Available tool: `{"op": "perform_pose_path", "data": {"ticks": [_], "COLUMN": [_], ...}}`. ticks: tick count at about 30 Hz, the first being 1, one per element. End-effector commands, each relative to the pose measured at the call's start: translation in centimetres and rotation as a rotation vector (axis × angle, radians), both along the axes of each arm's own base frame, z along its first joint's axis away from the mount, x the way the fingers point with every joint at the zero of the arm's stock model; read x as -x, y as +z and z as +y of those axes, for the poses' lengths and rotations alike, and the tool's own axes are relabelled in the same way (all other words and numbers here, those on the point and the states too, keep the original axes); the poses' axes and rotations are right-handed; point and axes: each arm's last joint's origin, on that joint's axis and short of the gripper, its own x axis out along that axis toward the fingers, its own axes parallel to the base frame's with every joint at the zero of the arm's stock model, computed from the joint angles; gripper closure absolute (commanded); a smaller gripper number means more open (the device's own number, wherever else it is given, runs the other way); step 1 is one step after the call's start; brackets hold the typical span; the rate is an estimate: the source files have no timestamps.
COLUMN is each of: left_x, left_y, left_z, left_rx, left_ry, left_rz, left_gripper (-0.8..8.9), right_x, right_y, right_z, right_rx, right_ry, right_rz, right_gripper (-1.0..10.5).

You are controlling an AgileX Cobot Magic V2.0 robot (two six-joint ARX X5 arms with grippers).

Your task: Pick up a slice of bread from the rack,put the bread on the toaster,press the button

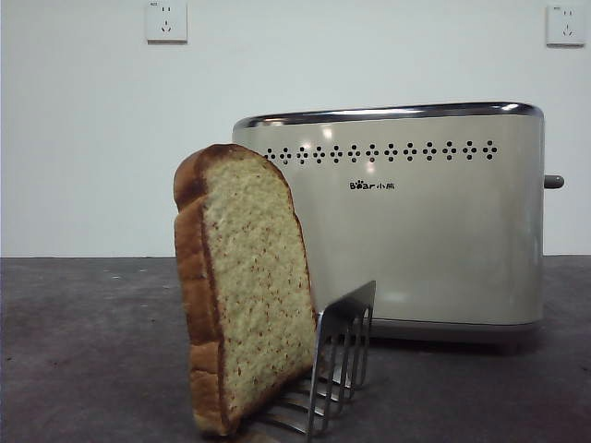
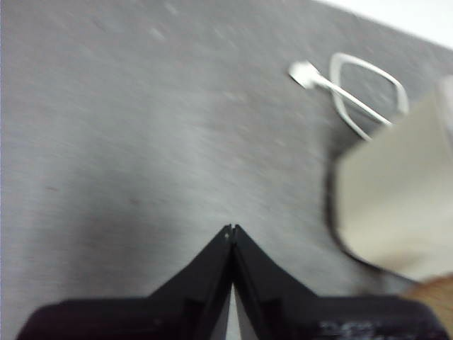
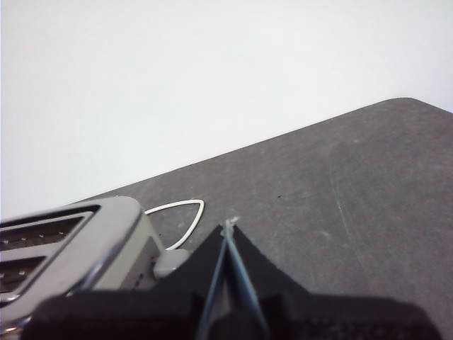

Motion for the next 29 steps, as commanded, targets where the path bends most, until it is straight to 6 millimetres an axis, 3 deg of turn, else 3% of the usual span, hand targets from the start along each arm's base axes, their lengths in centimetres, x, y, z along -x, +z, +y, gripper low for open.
{"op": "perform_pose_path", "data": {"ticks": [1, 7, 12, 17, 24, 26, 29], "left_x": [-1.0, -3.7, -5.3, -6.6, -8.0, -8.2, -8.3], "left_y": [1.6, 3.2, 3.8, 4.5, 5.0, 4.6, 3.8], "left_z": [-0.3, -0.7, -1.8, -3.7, -7.8, -9.1, -10.9], "left_rx": [0.066, 0.2, 0.205, 0.158, 0.11, 0.087, 0.032], "left_ry": [-0.092, -0.253, -0.342, -0.47, -0.648, -0.687, -0.719], "left_rz": [0.026, 0.131, 0.245, 0.343, 0.421, 0.444, 0.482], "left_gripper": [8.18, 8.18, 8.19, 8.19, 8.06, 7.24, 5.07], "right_x": [1.0, 2.6, 3.2, 3.6, 2.8, 2.4, 1.8], "right_y": [1.5, 3.6, 5.3, 6.6, 7.3, 7.4, 7.7], "right_z": [0.0, 0.0, 0.0, 0.1, 0.4, 0.4, 0.5], "right_rx": [-0.006, -0.008, -0.008, -0.001, 0.066, 0.065, 0.071], "right_ry": [0.002, 0.001, 0.001, 0.027, 0.138, 0.163, 0.168], "right_rz": [0.032, 0.152, 0.172, 0.189, 0.243, 0.262, 0.285], "right_gripper": [9.5, 9.5, 9.5, 9.5, 9.5, 9.5, 9.5]}}
